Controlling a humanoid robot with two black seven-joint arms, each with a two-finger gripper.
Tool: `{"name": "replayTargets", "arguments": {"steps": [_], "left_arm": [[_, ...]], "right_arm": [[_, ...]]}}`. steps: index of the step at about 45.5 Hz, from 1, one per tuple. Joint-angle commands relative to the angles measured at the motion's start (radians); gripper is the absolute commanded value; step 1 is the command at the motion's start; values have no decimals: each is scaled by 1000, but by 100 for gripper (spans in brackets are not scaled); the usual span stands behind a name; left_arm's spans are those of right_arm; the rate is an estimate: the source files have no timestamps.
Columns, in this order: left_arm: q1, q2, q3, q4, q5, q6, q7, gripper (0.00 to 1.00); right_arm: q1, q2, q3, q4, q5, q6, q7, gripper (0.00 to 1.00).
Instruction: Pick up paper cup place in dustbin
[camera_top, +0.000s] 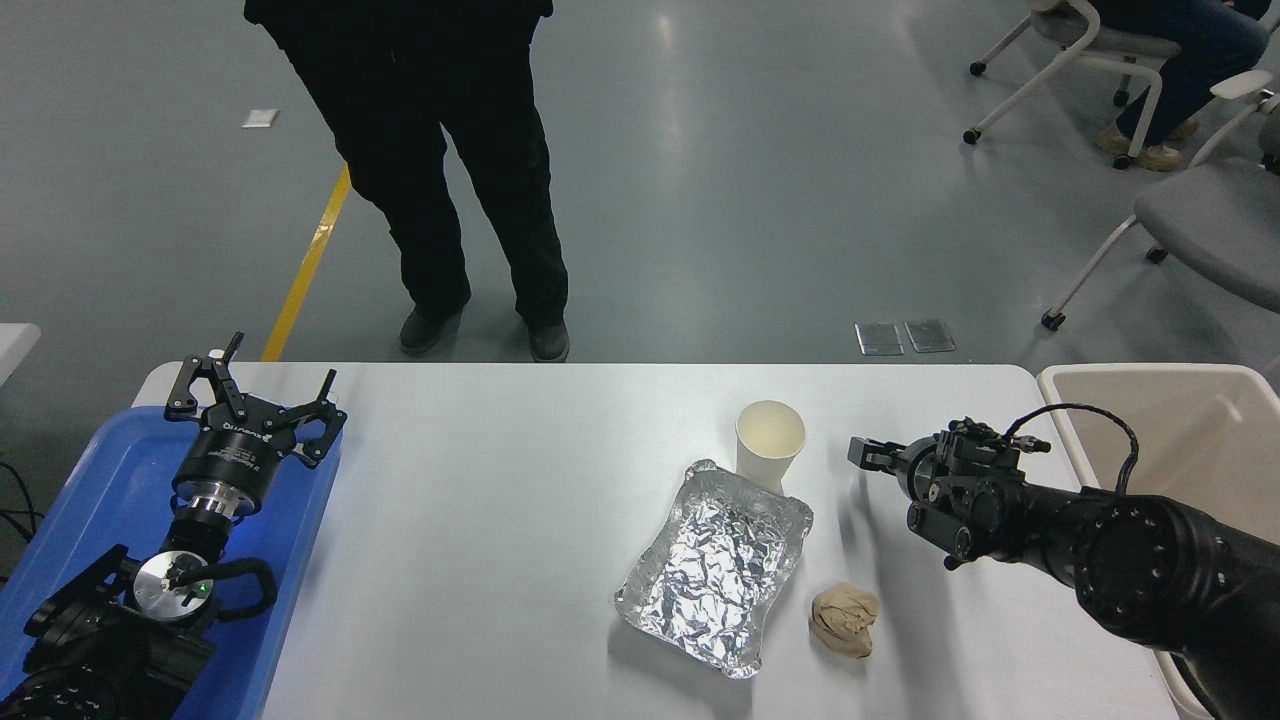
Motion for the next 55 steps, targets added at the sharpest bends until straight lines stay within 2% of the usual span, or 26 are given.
{"name": "replayTargets", "arguments": {"steps": [1,31,39,55], "left_arm": [[0,0,0,0,0,0,0,99],[-2,1,2,0,0,0,0,99],[-2,1,2,0,0,0,0,99],[-2,1,2,0,0,0,0,99]], "right_arm": [[-1,0,2,0,1,-1,0,100],[15,0,45,28,-1,10,-2,100],[112,0,42,201,-3,14,-3,100],[344,-156,17,455,19,16,-6,100]]}}
